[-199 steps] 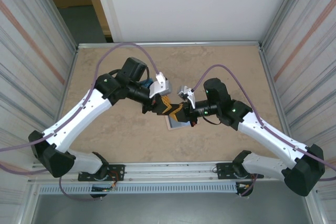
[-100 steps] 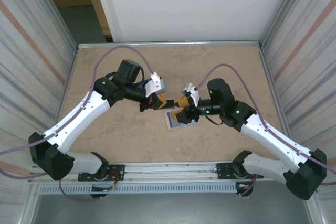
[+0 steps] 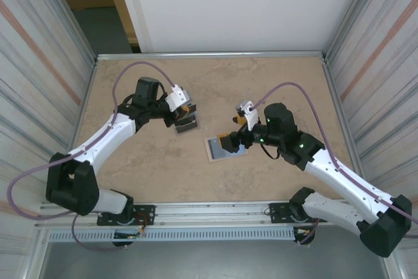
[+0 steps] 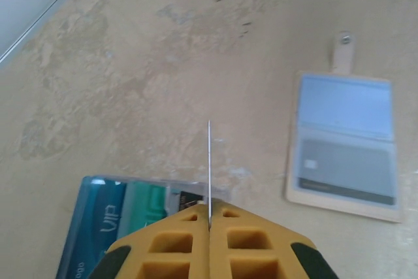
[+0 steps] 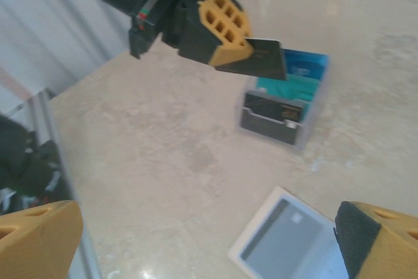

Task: Take the credit cards out of the card holder

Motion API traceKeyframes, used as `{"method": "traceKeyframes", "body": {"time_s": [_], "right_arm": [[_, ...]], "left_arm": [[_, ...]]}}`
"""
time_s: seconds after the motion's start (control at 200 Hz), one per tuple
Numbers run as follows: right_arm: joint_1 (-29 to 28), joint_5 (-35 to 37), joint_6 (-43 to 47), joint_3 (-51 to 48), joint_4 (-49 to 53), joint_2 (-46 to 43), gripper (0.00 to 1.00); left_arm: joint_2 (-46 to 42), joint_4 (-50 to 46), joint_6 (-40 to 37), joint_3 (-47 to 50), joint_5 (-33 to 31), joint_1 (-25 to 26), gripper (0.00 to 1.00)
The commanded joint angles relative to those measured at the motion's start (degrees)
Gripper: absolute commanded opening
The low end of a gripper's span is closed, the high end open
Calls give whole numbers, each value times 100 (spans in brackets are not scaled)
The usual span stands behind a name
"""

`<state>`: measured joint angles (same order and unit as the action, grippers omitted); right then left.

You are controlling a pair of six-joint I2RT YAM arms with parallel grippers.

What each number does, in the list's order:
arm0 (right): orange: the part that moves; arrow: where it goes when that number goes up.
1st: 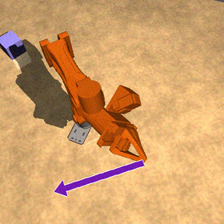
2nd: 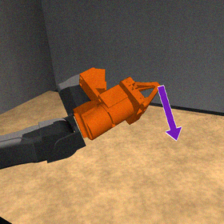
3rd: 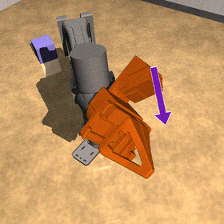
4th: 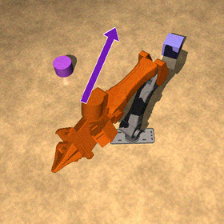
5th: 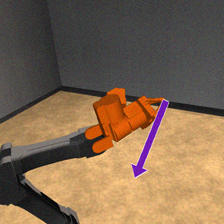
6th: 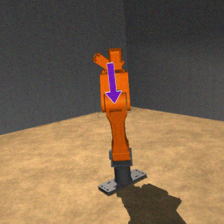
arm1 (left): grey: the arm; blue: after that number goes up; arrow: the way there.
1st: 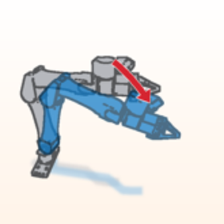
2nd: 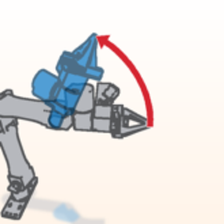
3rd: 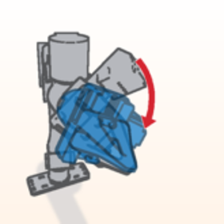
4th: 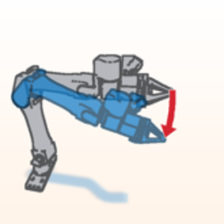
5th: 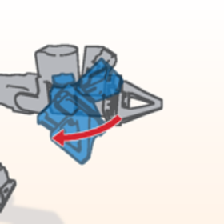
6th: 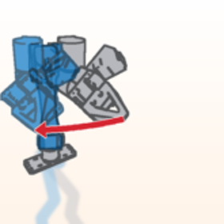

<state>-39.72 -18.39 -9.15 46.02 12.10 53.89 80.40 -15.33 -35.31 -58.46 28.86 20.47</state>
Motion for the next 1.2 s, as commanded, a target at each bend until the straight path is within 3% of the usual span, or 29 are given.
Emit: {"method": "traceKeyframes", "body": {"time_s": [0.0, 0.321, 1.193], "right_arm": [[-8, 962, -465, -92, -14, -119, 99], [-4, 1701, -808, -72, 90, -65, 99], [-3, 1785, -825, -23, 161, -10, 99]], "left_arm": [[265, 449, -218, 28, 144, -195, 0], [866, 362, -282, -35, 307, -237, 0], [1835, -228, -465, -502, 3, -230, 1]]}}
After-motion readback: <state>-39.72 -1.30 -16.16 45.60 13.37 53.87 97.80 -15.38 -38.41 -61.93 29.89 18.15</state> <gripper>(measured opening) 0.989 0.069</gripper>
